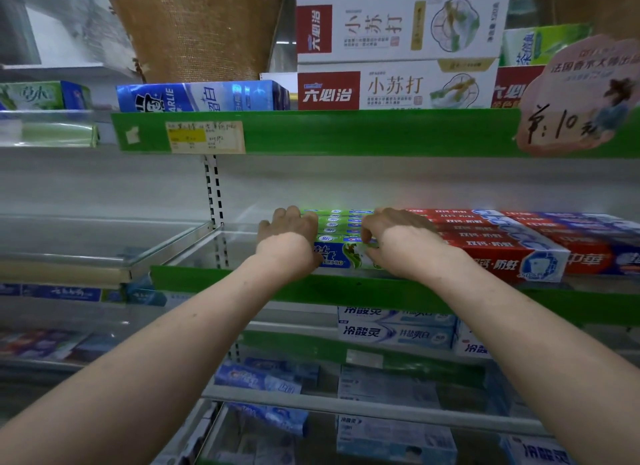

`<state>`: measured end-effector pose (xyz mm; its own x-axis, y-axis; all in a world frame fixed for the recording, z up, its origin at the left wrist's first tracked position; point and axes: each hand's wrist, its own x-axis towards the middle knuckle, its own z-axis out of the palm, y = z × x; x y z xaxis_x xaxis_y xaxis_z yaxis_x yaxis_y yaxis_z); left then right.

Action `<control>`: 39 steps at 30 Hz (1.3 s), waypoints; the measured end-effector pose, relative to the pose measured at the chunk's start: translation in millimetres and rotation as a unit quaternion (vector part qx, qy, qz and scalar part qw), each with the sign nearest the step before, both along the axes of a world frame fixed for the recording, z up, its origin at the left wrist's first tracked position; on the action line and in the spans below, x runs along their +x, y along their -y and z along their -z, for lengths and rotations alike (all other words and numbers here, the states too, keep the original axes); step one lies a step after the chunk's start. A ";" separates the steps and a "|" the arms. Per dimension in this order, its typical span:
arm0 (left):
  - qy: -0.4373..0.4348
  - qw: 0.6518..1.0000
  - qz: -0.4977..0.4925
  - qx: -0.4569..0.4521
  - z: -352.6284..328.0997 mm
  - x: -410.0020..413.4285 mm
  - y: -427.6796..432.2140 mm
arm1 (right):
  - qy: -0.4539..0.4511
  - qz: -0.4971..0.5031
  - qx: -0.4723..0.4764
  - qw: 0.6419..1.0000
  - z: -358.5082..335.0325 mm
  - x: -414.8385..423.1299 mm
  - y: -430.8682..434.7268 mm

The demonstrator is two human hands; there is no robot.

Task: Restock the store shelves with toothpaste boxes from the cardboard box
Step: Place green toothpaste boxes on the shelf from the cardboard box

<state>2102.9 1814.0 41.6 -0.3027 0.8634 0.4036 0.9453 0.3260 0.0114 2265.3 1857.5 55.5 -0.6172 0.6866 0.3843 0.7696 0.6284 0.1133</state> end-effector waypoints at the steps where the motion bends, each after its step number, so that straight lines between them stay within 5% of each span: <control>1: 0.012 1.000 0.007 0.003 0.9 0.8 -0.5 | -0.001 -0.007 0.001 1.000 2.1 -3.4 1.8; 6: 0.071 0.997 0.028 0.014 -0.1 -0.8 3.2 | 0.013 0.023 -0.032 0.999 1.5 -10.8 5.6; 9: 0.216 0.970 0.061 0.097 -0.7 -6.7 11.9 | -0.120 -0.022 -0.105 0.987 -6.1 -11.4 14.4; 12: 0.401 0.879 0.084 0.245 -3.3 -10.0 30.1 | -0.279 -0.097 -0.157 0.942 -2.5 -32.8 30.9; 17: 0.560 0.729 0.039 0.392 6.7 -28.1 70.3 | -0.453 -0.214 -0.293 0.814 17.4 -92.0 69.9; 25: 0.650 0.583 -0.074 0.481 75.3 -79.6 174.2 | -0.457 -0.278 -0.446 0.717 76.0 -179.8 165.7; 29: 0.645 0.531 -0.159 0.526 117.3 -107.0 245.9 | -0.402 -0.298 -0.512 0.698 115.0 -221.7 234.7; 39: 0.596 0.466 -0.315 0.573 185.1 -163.1 463.1 | -0.241 -0.359 -0.595 0.678 175.9 -294.5 432.8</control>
<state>1939.7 1350.9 -143.5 -0.9496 -0.1238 -0.2879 -0.2338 -0.3318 0.9139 1970.8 1424.7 -120.4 -0.9559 0.2771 0.0974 -0.0142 0.2878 -0.9576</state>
